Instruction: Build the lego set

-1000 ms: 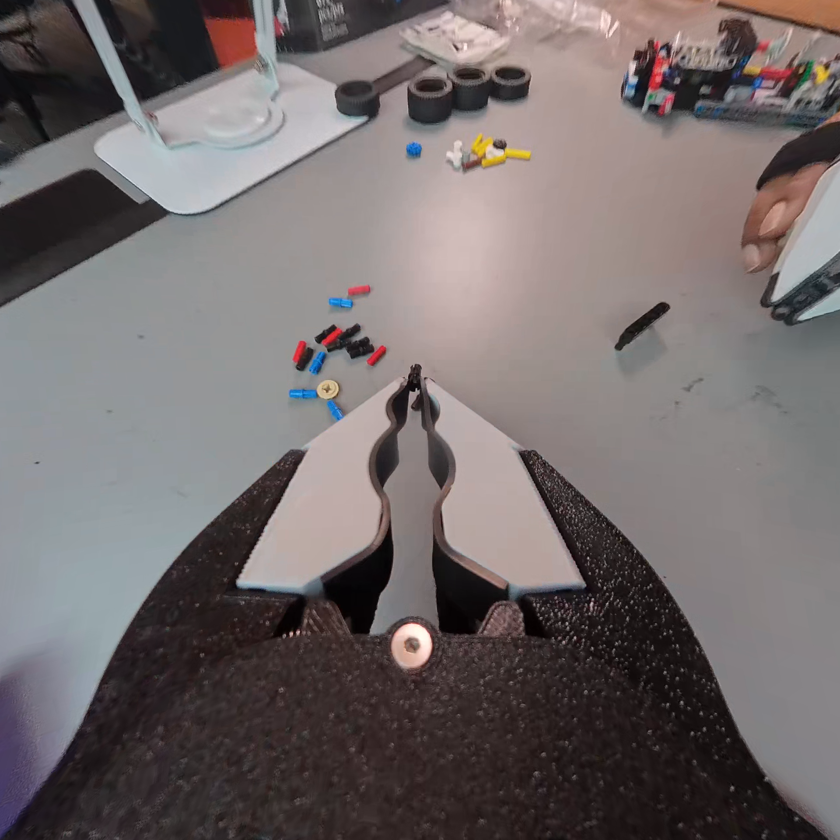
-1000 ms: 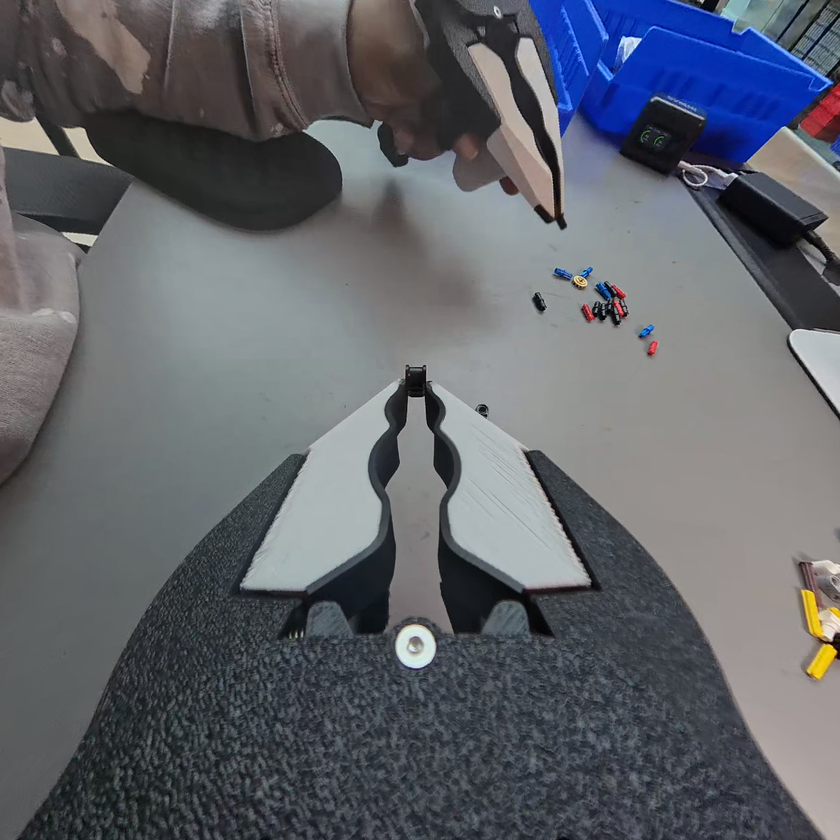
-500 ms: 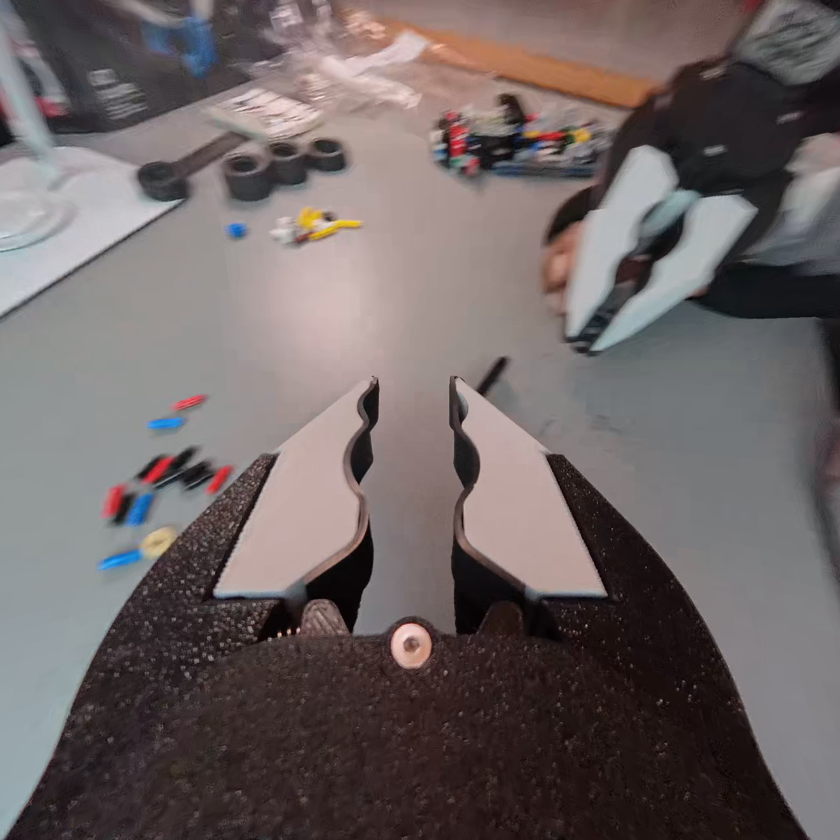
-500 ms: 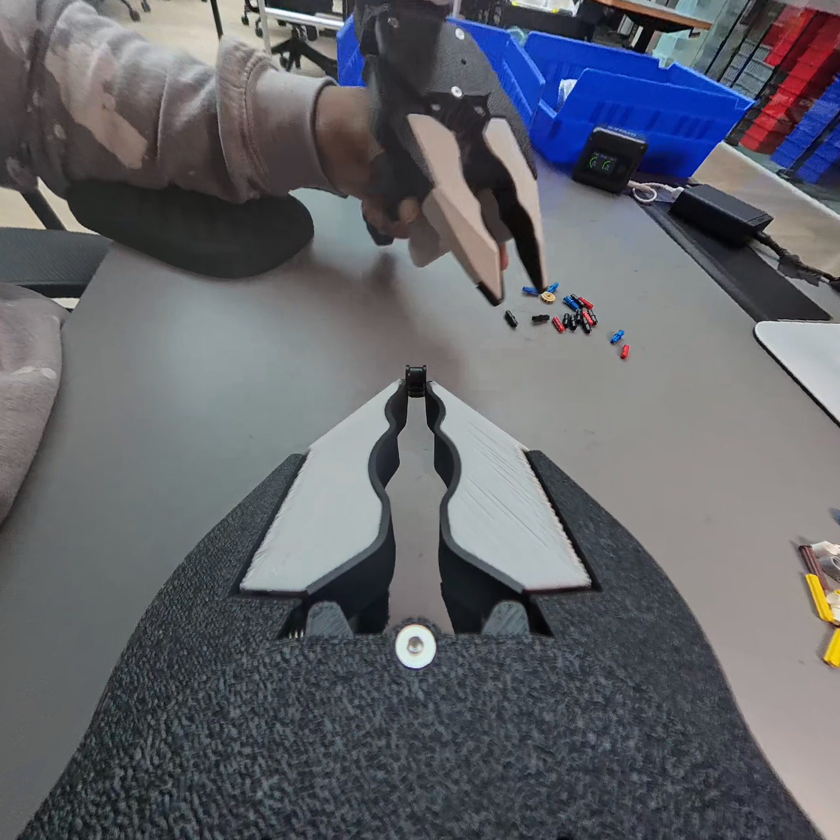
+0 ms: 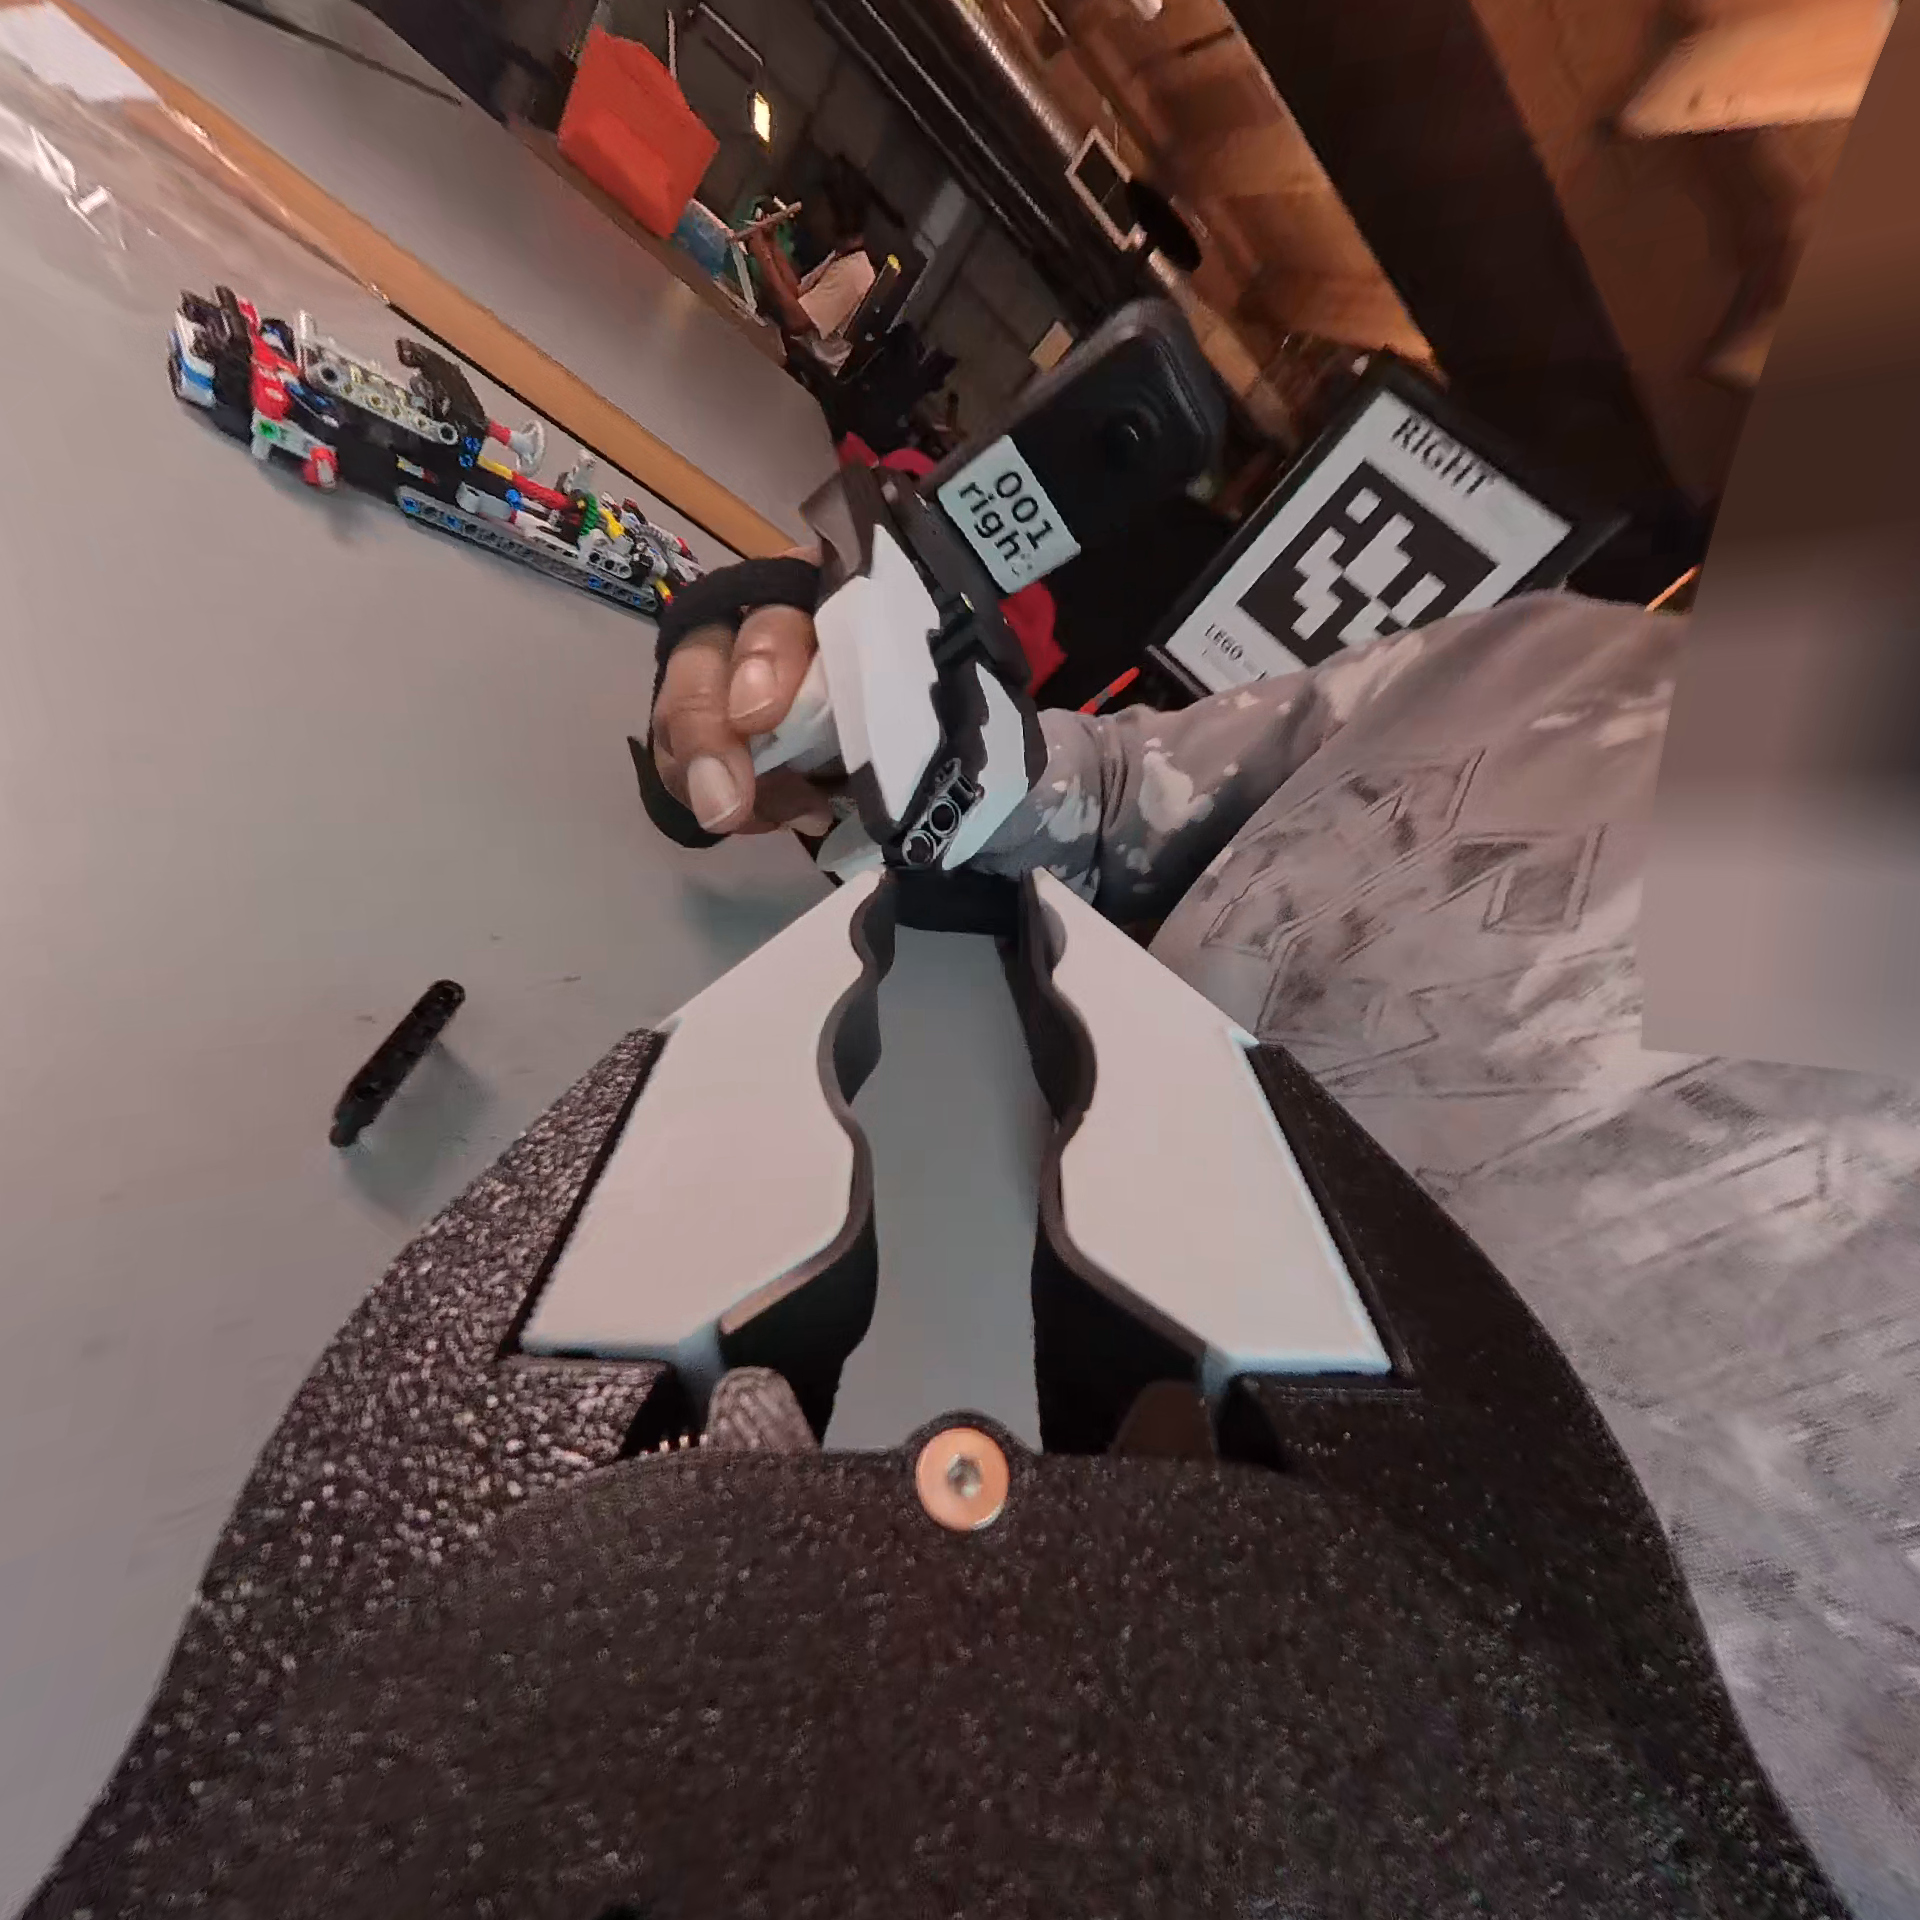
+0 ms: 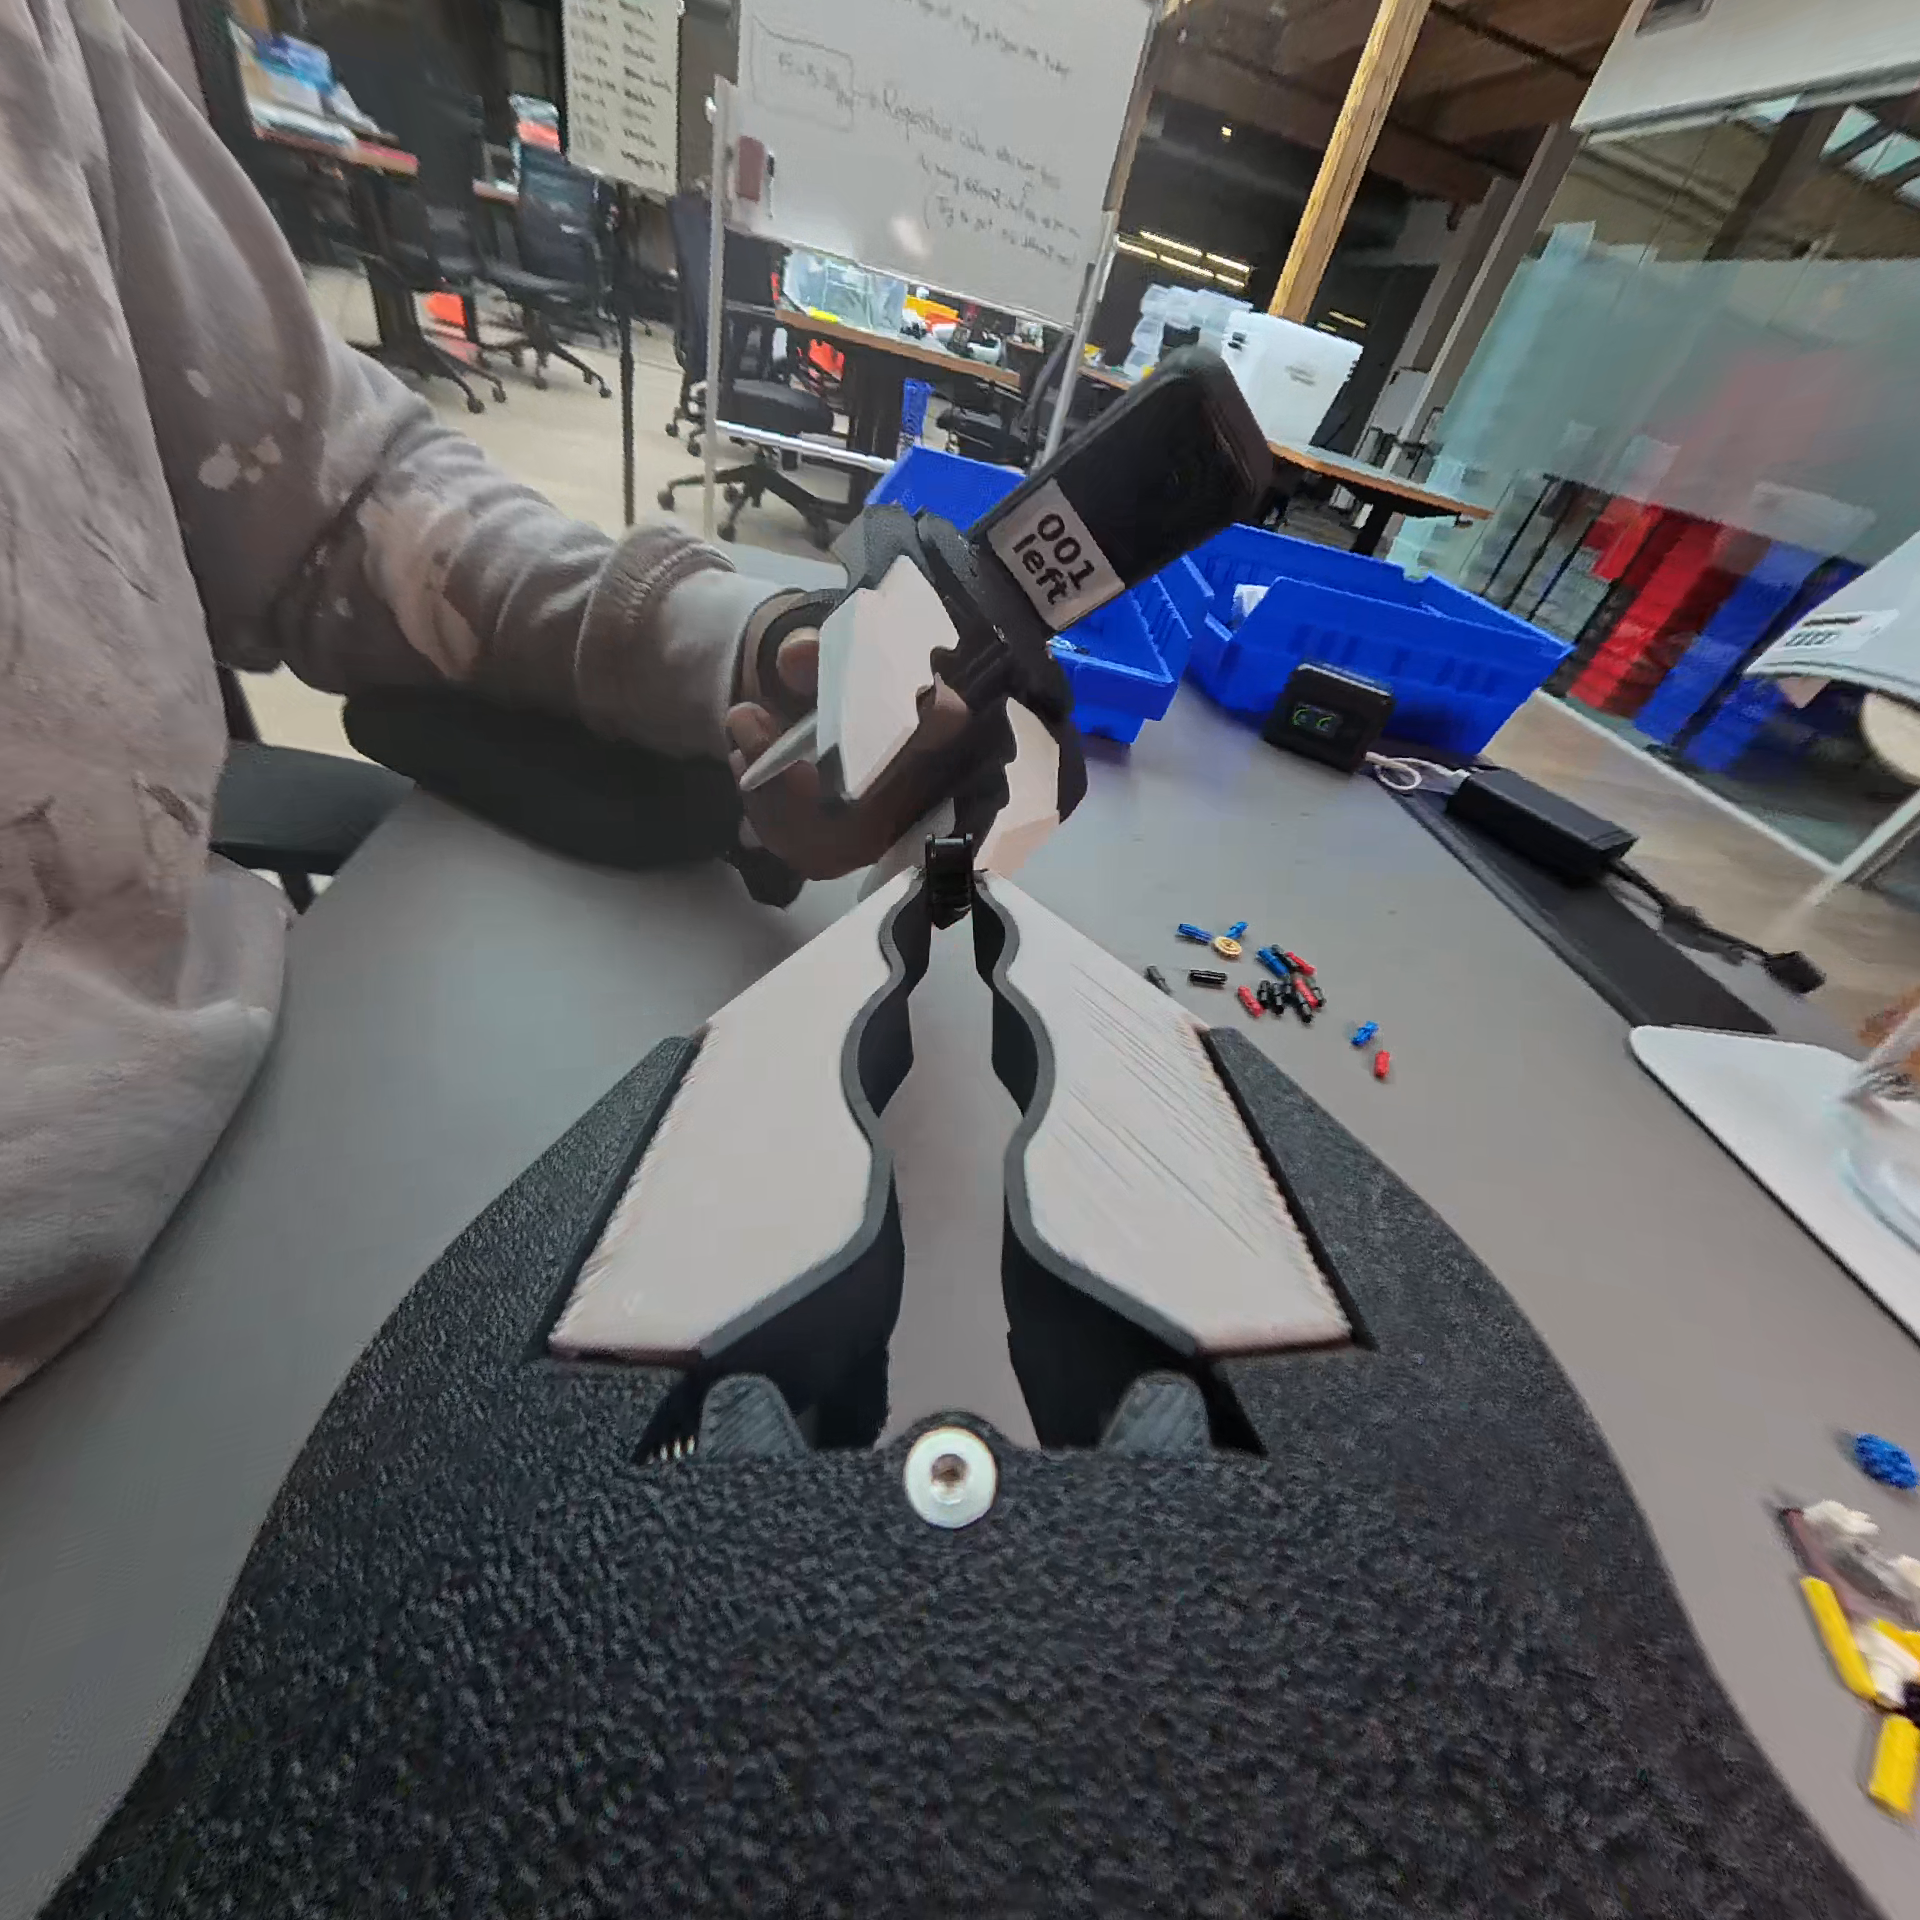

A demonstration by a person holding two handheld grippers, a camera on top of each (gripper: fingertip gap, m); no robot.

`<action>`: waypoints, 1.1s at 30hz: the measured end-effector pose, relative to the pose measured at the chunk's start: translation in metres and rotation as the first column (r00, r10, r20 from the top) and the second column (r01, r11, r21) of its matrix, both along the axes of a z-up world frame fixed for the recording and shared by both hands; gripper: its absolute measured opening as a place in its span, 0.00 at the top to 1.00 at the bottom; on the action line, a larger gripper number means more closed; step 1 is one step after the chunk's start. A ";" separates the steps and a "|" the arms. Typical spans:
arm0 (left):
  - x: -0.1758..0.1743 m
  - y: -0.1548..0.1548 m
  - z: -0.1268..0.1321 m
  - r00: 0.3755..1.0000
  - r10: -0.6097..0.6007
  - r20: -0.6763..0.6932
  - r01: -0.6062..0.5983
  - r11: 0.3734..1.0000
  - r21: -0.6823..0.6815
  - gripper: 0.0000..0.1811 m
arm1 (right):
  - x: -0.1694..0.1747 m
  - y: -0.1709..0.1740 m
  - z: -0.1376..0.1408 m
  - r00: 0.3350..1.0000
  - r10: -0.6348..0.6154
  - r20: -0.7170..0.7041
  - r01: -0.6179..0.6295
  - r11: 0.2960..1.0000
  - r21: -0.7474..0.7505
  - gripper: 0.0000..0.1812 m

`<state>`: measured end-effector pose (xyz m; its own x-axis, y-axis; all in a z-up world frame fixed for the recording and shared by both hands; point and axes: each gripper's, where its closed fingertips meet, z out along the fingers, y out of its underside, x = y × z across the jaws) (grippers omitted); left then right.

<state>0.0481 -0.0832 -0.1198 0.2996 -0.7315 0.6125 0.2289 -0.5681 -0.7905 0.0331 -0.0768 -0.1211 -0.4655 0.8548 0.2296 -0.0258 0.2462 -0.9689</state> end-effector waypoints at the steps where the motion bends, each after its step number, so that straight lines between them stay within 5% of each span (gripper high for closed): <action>1: -0.002 0.003 0.000 0.999 0.010 0.050 -0.007 0.999 -0.051 0.85 | -0.001 0.000 -0.001 1.000 -0.017 -0.017 0.018 0.998 0.061 0.96; 5: -0.002 0.009 -0.005 0.992 0.019 0.121 -0.001 0.989 -0.146 0.88 | -0.005 -0.004 -0.008 0.994 -0.078 -0.076 0.097 0.953 0.287 0.96; 12: -0.011 0.009 -0.003 0.991 0.033 0.126 -0.014 0.989 -0.147 0.96 | -0.009 0.004 -0.007 0.985 -0.131 -0.113 0.162 0.929 0.333 0.93; 16: -0.041 0.017 0.005 0.983 0.169 0.075 -0.163 0.983 -0.082 0.96 | -0.009 0.020 -0.011 0.984 -0.172 -0.050 0.180 0.945 0.273 0.90; 18: -0.084 0.029 0.009 0.928 0.366 -0.063 -0.367 0.930 0.006 0.96 | -0.011 0.037 -0.020 0.973 -0.231 0.018 0.218 0.939 0.268 0.87; 19: -0.119 0.035 0.006 0.827 0.519 -0.217 -0.509 0.854 0.103 0.96 | -0.011 0.047 -0.030 0.963 -0.261 0.074 0.231 0.932 0.280 0.86; 22: -0.242 0.019 0.013 0.247 0.800 -0.547 -0.713 0.532 0.456 0.96 | -0.011 0.065 -0.068 0.911 -0.321 0.258 0.228 0.915 0.332 0.85; 24: -0.308 -0.012 0.020 -0.114 0.765 -0.634 -0.719 0.377 0.584 0.96 | -0.011 0.063 -0.087 0.884 -0.301 0.357 0.187 0.929 0.320 0.85; 26: -0.353 -0.045 0.007 -0.339 0.591 -0.732 -0.721 0.337 0.606 0.95 | -0.014 0.059 -0.098 0.863 -0.281 0.421 0.158 0.940 0.302 0.85; 27: -0.369 -0.058 -0.001 -0.407 0.503 -0.763 -0.727 0.327 0.604 0.95 | -0.016 0.057 -0.102 0.851 -0.275 0.447 0.145 0.942 0.302 0.85; 30: -0.390 -0.083 -0.033 -0.426 0.302 -0.853 -0.789 0.337 0.514 0.95 | -0.023 0.056 -0.108 0.833 -0.285 0.474 0.139 0.937 0.320 0.86; 33: -0.396 -0.086 -0.034 -0.470 0.282 -0.836 -0.777 0.317 0.544 0.80 | -0.024 0.055 -0.111 0.827 -0.292 0.480 0.136 0.933 0.333 0.96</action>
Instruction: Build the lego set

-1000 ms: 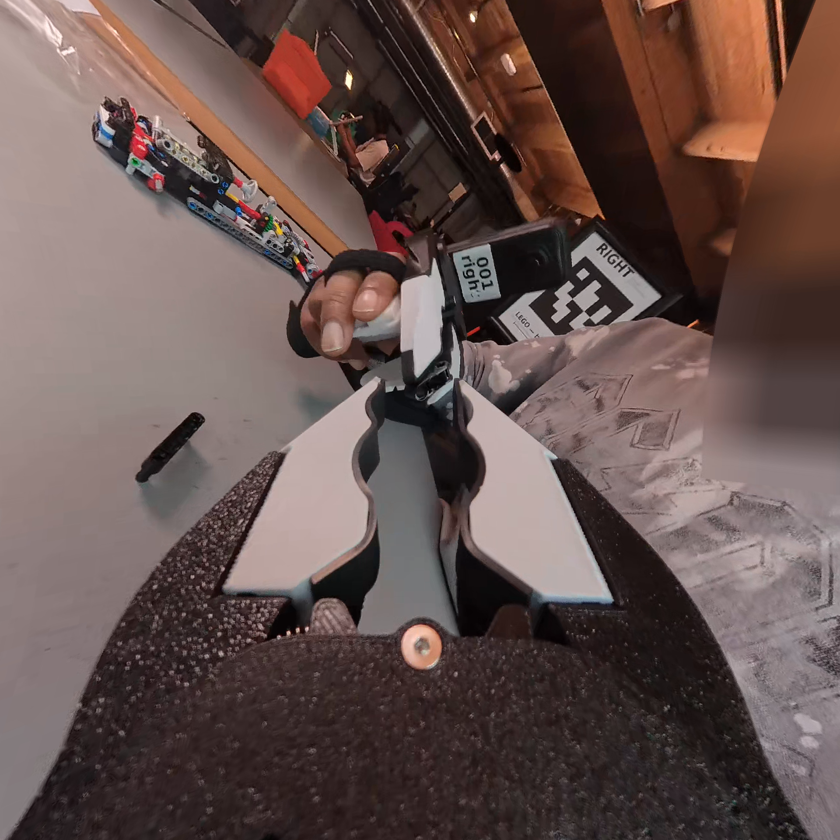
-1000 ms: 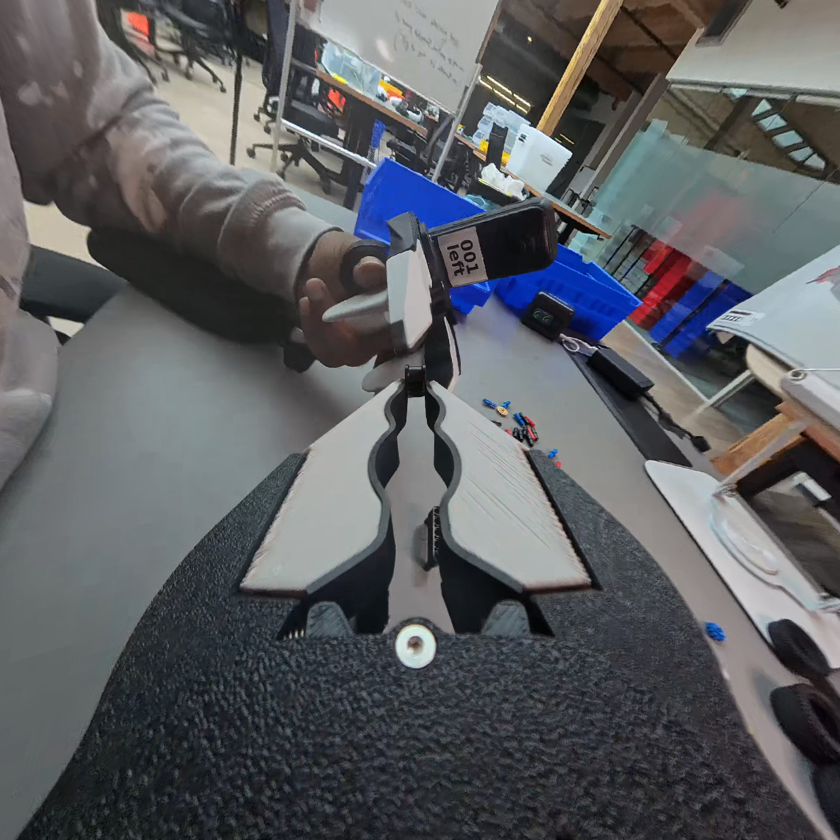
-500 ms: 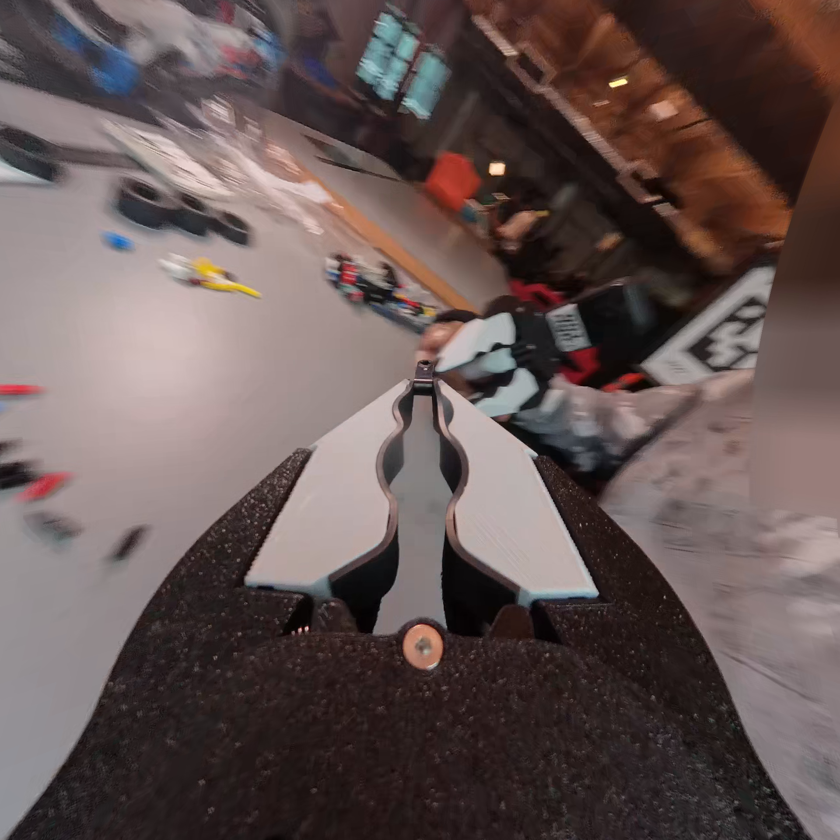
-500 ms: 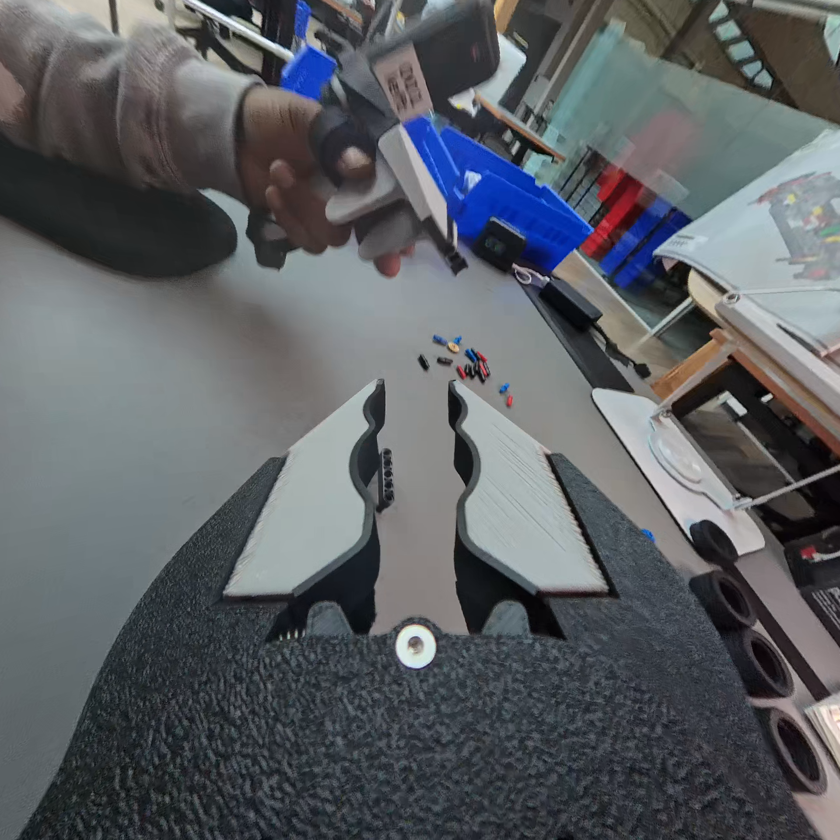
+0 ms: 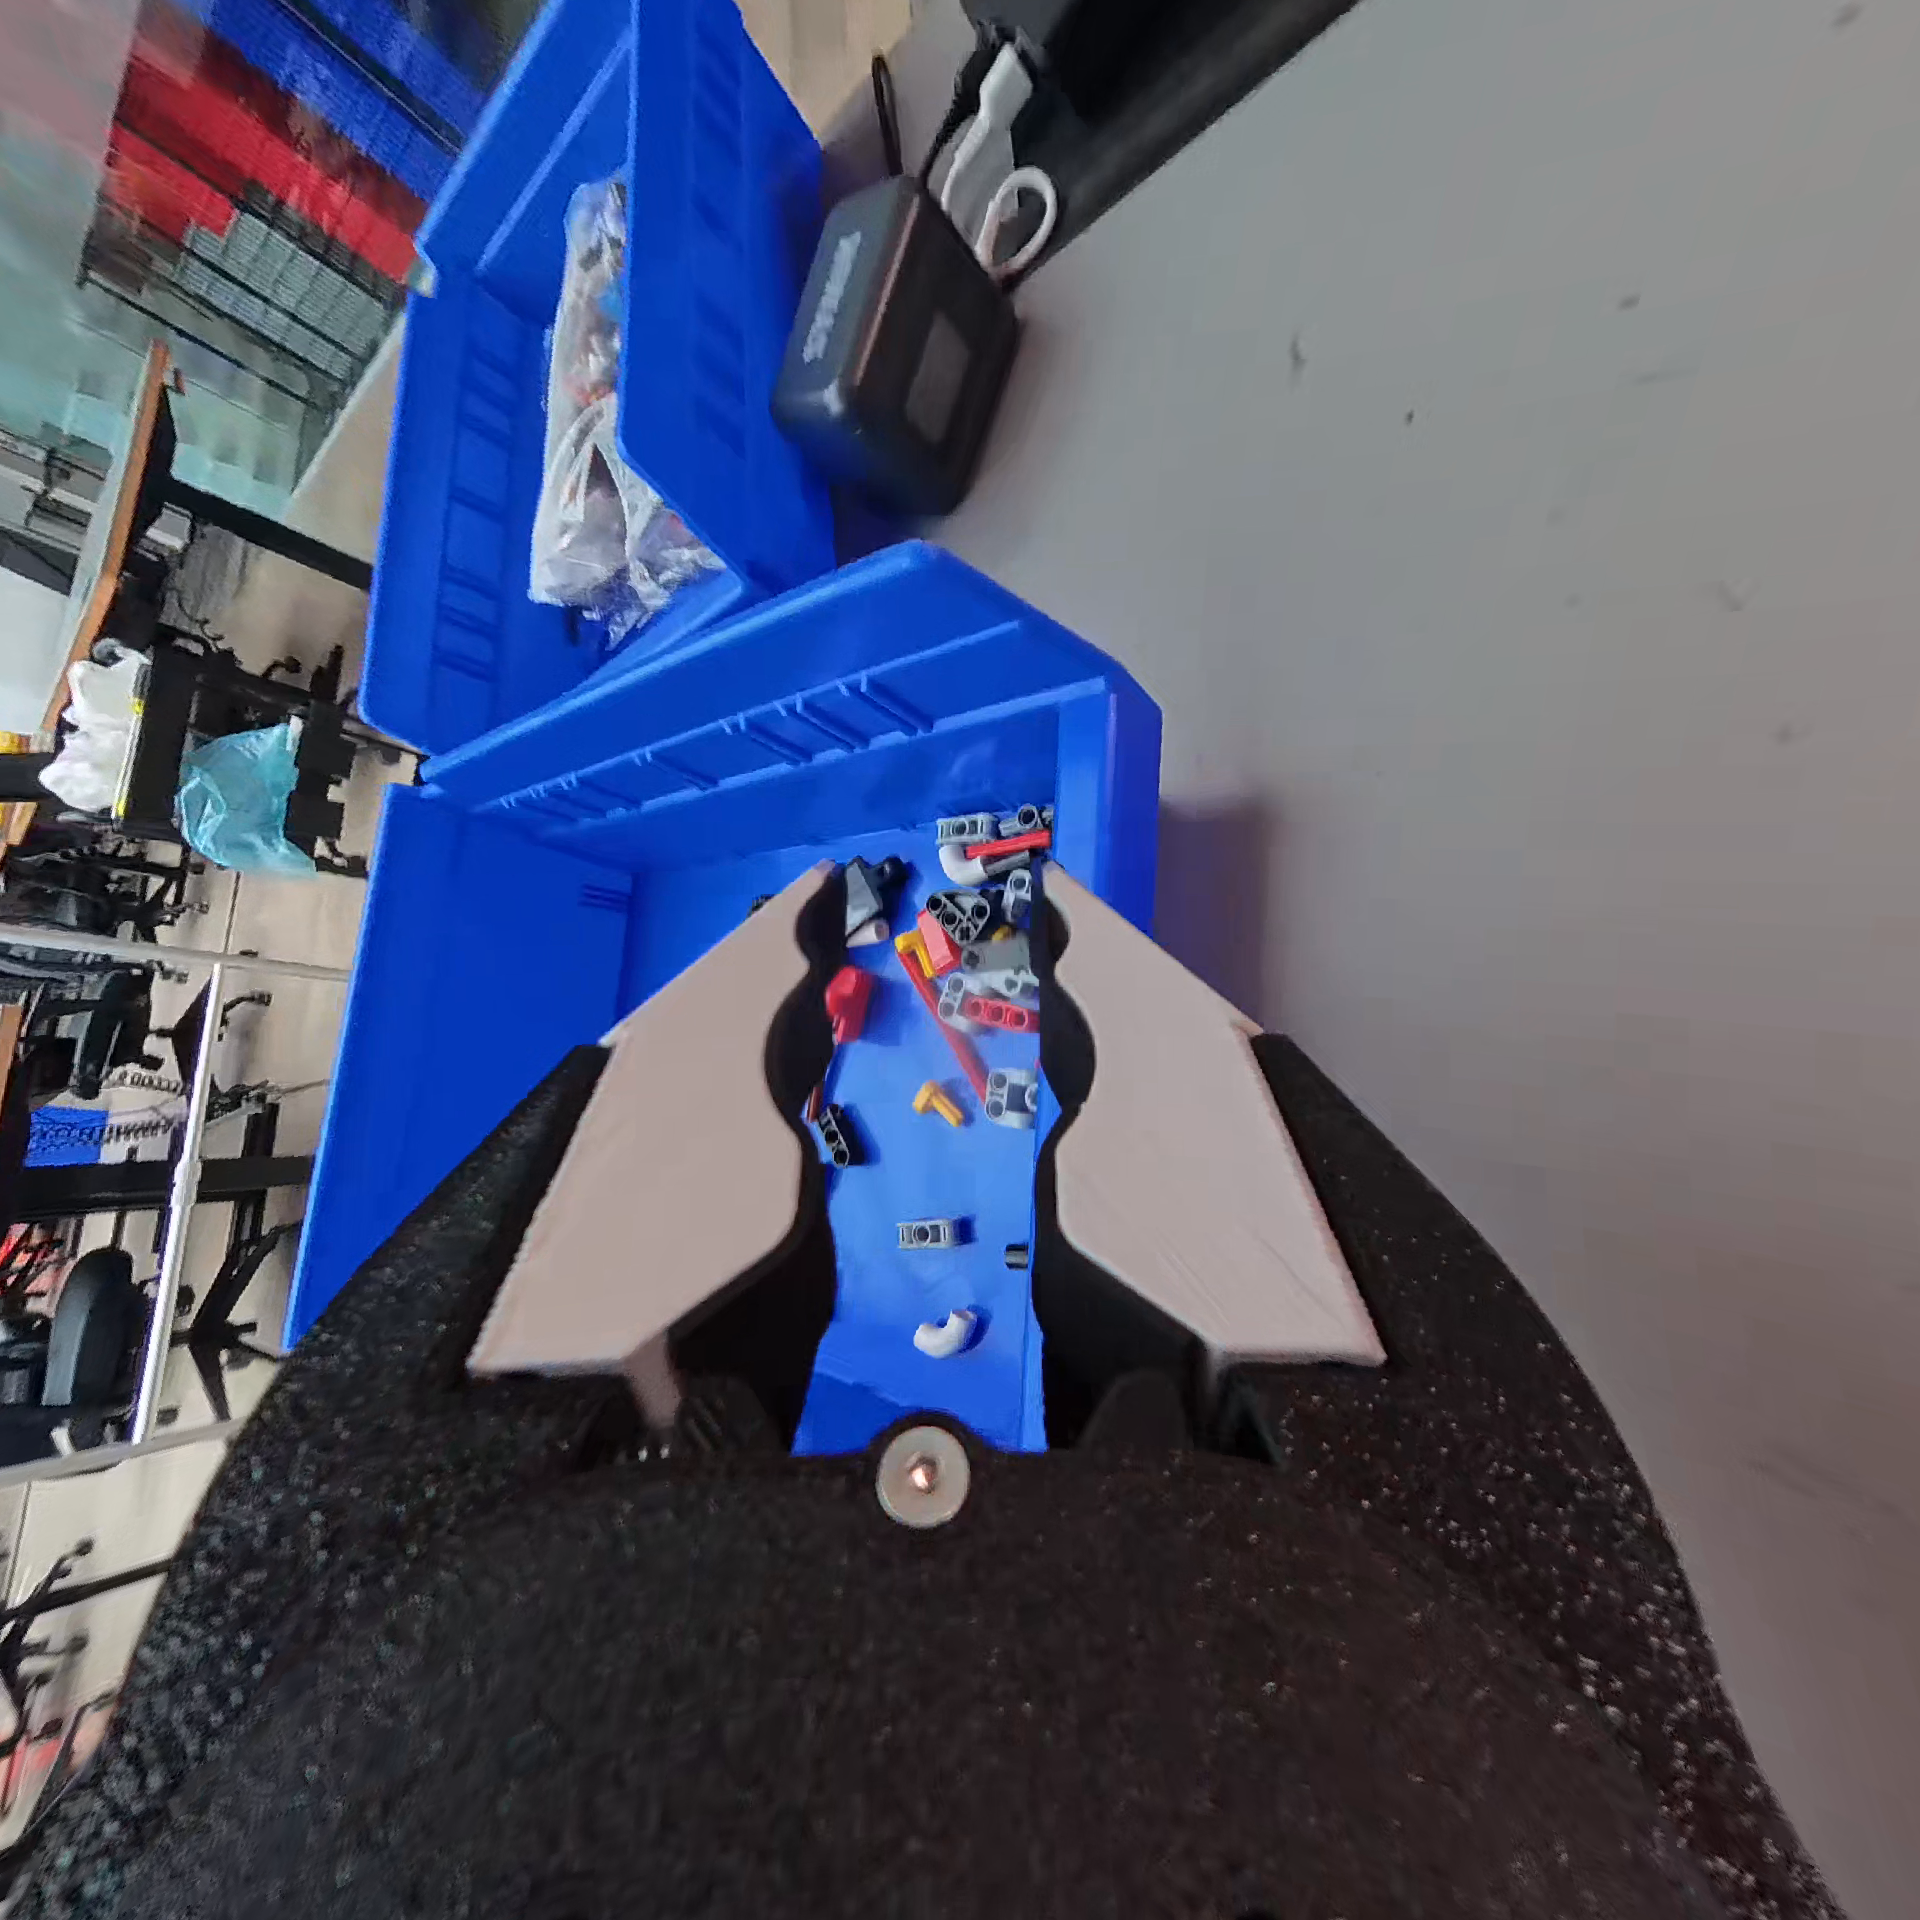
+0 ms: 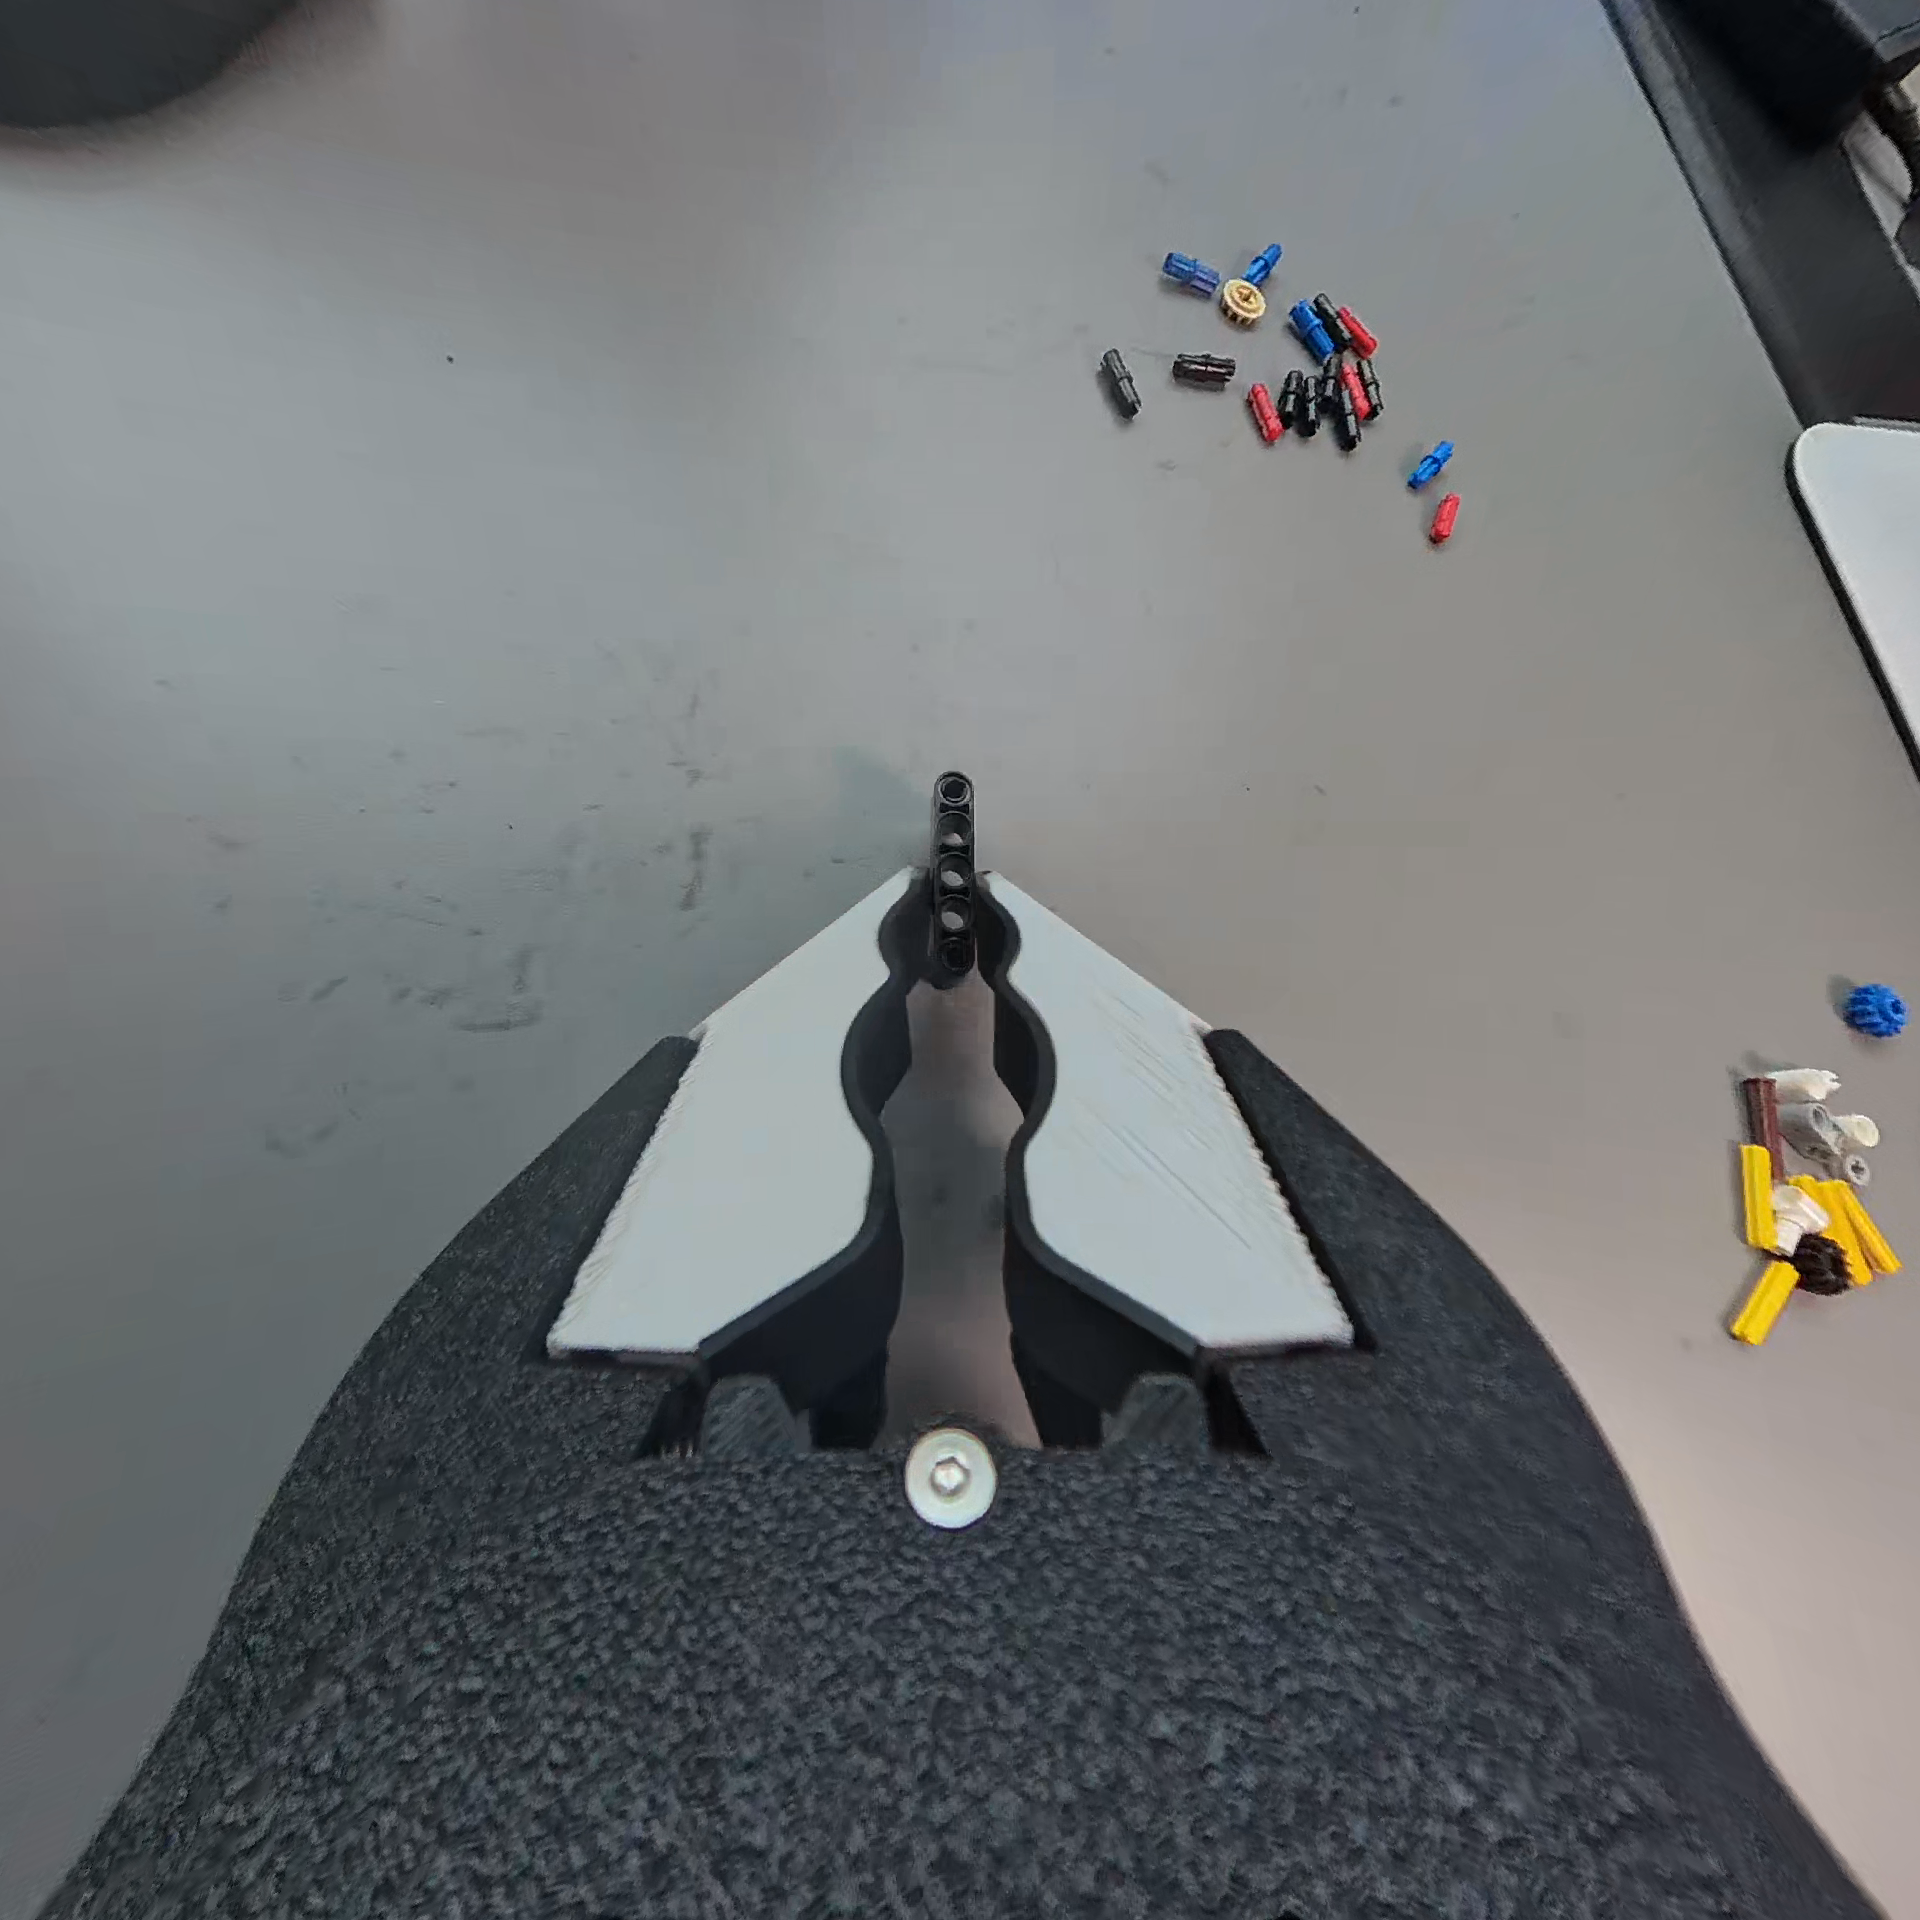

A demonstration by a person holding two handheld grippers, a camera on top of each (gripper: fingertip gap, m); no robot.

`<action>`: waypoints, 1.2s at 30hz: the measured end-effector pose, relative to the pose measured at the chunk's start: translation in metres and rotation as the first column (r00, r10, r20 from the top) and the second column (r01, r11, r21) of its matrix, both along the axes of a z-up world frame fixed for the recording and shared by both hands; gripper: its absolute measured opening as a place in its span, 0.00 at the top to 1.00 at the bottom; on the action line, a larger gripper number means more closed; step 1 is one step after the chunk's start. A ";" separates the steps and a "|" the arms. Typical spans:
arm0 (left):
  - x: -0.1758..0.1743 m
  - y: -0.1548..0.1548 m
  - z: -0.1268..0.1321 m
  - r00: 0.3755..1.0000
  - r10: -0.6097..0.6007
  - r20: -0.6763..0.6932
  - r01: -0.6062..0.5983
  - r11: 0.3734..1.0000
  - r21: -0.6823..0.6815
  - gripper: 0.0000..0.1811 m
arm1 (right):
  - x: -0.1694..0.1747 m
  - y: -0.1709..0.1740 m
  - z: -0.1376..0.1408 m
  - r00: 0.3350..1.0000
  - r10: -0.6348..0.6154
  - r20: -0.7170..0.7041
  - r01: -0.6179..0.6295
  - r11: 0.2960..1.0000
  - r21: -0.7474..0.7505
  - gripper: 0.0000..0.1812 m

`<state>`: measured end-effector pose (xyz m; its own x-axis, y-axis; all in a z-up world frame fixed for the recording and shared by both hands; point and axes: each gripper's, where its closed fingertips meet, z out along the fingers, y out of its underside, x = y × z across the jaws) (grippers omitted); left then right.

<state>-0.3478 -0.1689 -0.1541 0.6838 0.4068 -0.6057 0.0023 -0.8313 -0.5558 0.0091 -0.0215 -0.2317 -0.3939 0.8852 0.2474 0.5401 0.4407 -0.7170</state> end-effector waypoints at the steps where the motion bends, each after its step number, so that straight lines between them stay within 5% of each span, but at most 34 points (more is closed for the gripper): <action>1: 0.005 0.008 0.008 0.999 -0.037 -0.017 0.038 0.998 0.053 0.78 | 0.000 0.000 0.001 1.000 0.005 -0.015 -0.005 1.000 0.007 0.96; 3: 0.036 0.037 0.029 0.978 -0.210 -0.004 0.205 0.951 0.231 0.77 | 0.000 -0.003 0.011 0.998 0.007 -0.061 -0.009 0.999 -0.033 0.96; 5: 0.100 0.073 0.043 0.860 -0.501 0.099 0.408 0.791 0.455 0.79 | -0.002 -0.010 0.031 0.989 0.011 -0.148 -0.035 0.987 -0.158 0.96; 8: 0.225 0.098 0.050 0.392 -0.880 0.269 0.530 0.455 0.715 0.81 | 0.001 -0.020 0.067 0.960 0.002 -0.281 -0.105 0.930 -0.352 0.96; 10: 0.284 0.097 0.045 0.134 -0.939 0.316 0.528 0.337 0.779 0.82 | 0.007 -0.029 0.087 0.937 0.014 -0.350 -0.187 0.865 -0.466 0.96; 14: 0.351 0.098 0.041 -0.096 -0.944 0.316 0.519 0.224 0.825 0.86 | 0.016 -0.036 0.118 0.900 -0.028 -0.434 -0.288 0.710 -0.642 0.97; 20: 0.372 0.103 0.050 -0.131 -0.947 0.293 0.490 0.195 0.850 0.97 | 0.016 -0.044 0.123 0.891 -0.024 -0.454 -0.311 0.696 -0.647 0.97; 36: 0.375 0.097 0.031 -0.106 -0.935 0.338 0.591 0.213 0.778 0.98 | 0.013 -0.051 0.109 0.902 0.022 -0.431 -0.292 0.766 -0.573 0.96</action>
<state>0.0270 -0.0723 -0.1233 0.6520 -0.7238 0.2260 -0.0476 -0.3366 -0.9405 0.0221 -0.0724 -0.1232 -0.5356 0.8282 -0.1648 0.1307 -0.1115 -0.9851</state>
